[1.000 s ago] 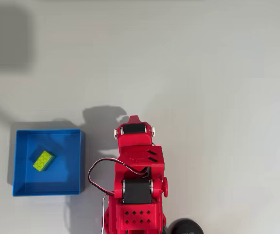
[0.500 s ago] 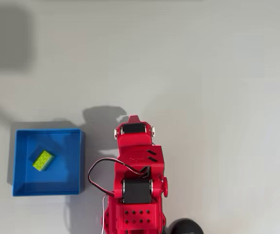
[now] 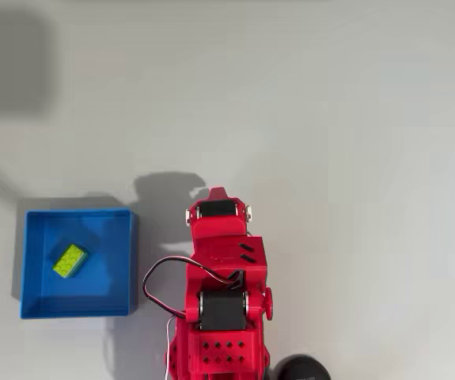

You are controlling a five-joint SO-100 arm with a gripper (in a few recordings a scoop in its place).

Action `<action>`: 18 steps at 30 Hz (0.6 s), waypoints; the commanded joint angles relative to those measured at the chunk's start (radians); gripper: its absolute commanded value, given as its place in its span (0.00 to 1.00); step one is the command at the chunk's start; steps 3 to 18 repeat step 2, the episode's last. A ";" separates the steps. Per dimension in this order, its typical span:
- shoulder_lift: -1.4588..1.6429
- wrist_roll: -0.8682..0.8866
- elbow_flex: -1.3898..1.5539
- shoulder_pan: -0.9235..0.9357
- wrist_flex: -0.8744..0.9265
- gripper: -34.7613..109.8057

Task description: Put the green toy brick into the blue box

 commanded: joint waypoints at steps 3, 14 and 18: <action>0.000 -0.012 0.009 0.021 -0.017 0.24; 0.000 -0.012 0.009 0.021 -0.017 0.24; 0.000 -0.012 0.009 0.021 -0.017 0.24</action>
